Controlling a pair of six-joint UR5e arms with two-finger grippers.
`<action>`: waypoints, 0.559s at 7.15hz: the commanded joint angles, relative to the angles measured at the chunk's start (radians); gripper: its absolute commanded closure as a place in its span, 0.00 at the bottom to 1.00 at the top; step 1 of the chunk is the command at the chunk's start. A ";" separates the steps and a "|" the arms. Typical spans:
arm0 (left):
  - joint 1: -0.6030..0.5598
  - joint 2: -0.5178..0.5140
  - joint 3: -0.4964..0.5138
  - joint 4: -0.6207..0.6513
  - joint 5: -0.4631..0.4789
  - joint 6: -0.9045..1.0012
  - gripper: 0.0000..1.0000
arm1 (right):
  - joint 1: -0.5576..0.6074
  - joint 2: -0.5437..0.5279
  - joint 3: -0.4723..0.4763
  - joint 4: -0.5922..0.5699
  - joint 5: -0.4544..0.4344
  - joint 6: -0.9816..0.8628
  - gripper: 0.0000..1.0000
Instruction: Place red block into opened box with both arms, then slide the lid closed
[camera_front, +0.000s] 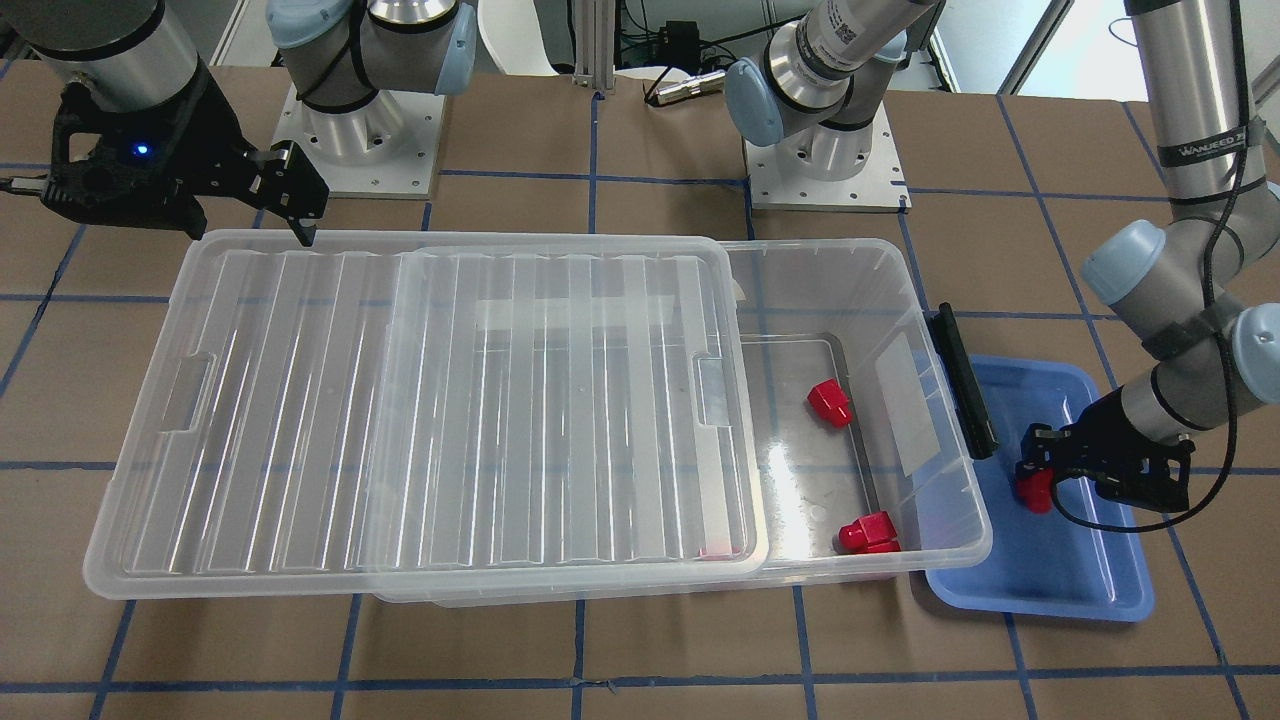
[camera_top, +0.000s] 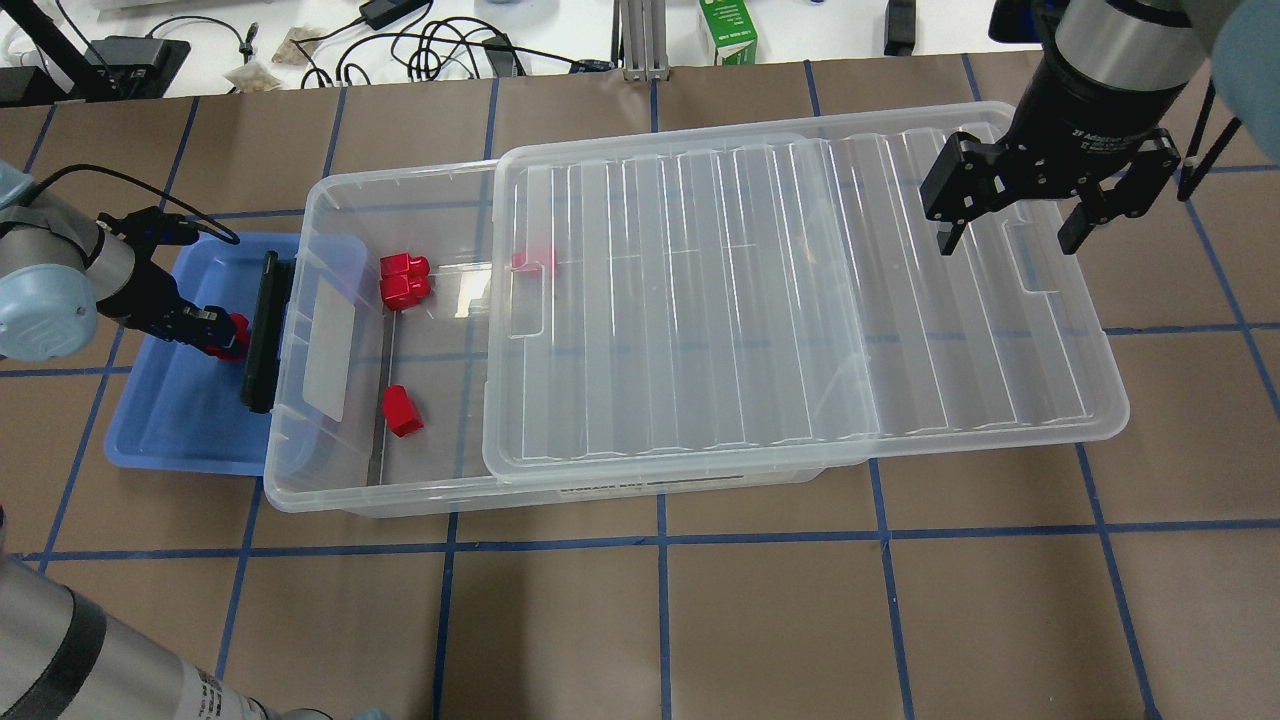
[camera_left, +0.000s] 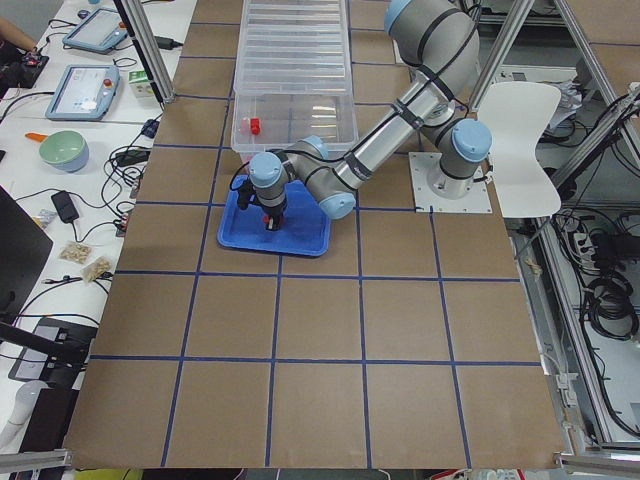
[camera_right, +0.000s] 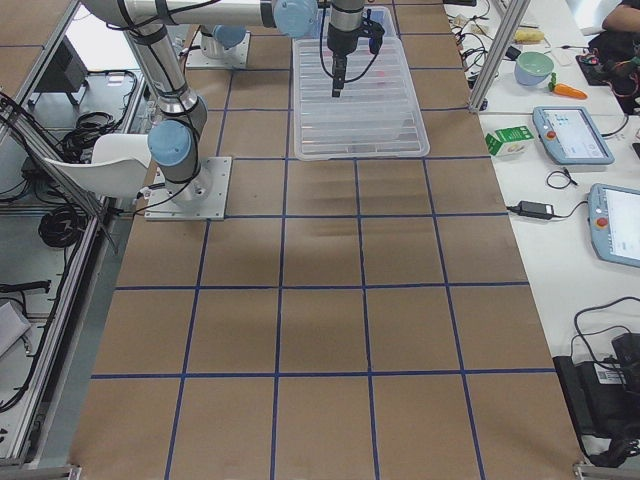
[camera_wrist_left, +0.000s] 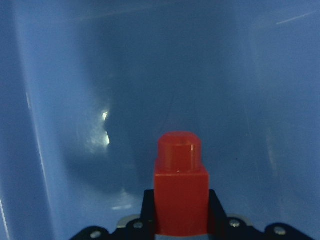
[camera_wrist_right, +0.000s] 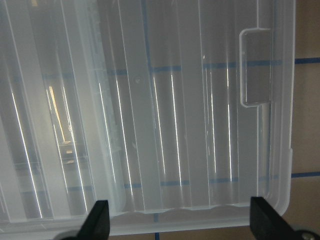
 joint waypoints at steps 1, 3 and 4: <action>-0.006 0.051 0.079 -0.069 0.011 0.001 1.00 | 0.000 0.008 0.001 -0.001 0.001 -0.010 0.00; -0.067 0.143 0.164 -0.297 0.014 -0.010 1.00 | -0.002 0.008 0.000 -0.003 -0.005 -0.003 0.00; -0.099 0.195 0.176 -0.363 0.015 -0.029 1.00 | -0.002 0.010 0.001 -0.009 -0.002 0.000 0.00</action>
